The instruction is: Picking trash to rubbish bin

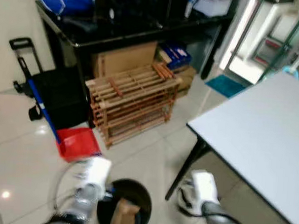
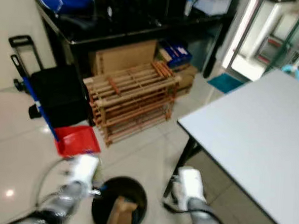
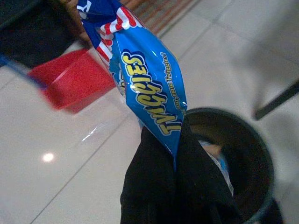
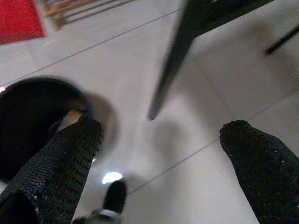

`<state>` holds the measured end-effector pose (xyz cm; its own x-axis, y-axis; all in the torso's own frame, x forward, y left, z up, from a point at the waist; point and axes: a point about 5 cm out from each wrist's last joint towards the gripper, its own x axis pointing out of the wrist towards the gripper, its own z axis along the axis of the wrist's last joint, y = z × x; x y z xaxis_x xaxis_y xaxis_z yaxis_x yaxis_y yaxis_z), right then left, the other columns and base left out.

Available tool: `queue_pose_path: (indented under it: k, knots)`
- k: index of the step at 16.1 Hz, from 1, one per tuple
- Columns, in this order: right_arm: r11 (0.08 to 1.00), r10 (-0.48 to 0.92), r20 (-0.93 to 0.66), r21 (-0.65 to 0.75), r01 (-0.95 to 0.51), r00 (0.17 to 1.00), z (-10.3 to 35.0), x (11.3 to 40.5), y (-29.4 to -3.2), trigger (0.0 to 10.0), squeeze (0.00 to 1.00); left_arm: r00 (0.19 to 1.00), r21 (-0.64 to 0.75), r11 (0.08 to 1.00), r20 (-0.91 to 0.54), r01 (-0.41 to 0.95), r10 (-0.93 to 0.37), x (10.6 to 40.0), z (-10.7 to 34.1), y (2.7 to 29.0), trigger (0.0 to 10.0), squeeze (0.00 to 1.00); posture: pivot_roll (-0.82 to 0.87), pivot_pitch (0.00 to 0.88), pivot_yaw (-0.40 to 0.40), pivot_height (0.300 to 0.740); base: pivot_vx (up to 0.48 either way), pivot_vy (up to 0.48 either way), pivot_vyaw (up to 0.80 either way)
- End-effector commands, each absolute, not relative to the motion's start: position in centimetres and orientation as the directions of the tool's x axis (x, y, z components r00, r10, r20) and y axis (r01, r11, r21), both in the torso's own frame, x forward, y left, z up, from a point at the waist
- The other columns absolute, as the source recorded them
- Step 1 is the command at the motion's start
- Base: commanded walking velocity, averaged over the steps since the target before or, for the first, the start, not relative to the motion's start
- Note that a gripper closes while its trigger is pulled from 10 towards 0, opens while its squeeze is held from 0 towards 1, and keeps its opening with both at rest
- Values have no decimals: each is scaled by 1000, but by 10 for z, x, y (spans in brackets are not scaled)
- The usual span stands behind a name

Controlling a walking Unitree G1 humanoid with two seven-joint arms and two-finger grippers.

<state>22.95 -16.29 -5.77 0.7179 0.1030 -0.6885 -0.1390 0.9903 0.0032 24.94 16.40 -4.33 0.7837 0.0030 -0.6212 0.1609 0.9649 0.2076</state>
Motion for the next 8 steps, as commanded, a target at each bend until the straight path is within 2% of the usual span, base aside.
queue_pose_path:
  k: [1, 8]
  knots:
    - [987, 135, -671, 28, -157, 729, -54, 236, -148, 10000, 0, 780, 239, 962, -624, 134, 46, 248, -43, 182, 10000, 0, 15, 54, -68, 740, 322, 0, 0]
    - [984, 144, -685, 27, -174, 714, -55, 236, -148, 10000, 0, 778, 215, 968, -628, 132, 33, 247, -43, 180, 10000, 0, 16, 56, -69, 740, 0, 0, 0]
